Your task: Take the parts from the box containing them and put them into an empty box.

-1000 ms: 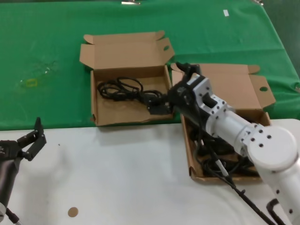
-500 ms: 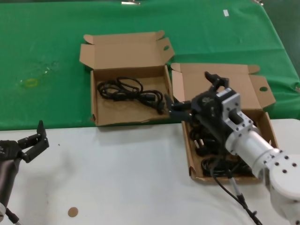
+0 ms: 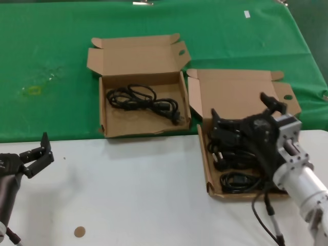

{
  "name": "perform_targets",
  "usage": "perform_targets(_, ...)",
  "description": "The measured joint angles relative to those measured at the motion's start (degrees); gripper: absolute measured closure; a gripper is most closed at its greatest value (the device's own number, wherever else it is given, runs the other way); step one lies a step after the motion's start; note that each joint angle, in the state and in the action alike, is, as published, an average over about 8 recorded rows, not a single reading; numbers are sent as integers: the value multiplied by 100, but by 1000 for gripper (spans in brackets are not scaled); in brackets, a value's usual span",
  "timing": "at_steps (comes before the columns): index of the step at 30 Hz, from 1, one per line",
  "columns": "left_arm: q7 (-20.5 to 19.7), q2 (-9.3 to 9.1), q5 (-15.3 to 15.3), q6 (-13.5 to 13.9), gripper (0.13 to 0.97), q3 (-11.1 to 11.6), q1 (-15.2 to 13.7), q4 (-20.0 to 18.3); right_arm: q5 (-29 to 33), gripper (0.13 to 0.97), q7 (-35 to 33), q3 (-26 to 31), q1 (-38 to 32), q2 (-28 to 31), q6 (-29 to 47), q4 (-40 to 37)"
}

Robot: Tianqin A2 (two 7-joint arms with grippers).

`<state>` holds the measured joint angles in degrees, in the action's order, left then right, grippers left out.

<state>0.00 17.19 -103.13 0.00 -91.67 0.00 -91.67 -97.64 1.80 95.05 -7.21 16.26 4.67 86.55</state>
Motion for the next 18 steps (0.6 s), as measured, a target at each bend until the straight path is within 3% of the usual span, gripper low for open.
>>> perform_targets(8, 0, 0, 0, 0, 132, 0, 0, 0, -363, 129, -120, -223, 476, 61, -309, 339)
perform_targets(18, 0, 0, 0, 0, 132, 0, 0, 0, -410, 129, -135, -252, 538, 69, -349, 383)
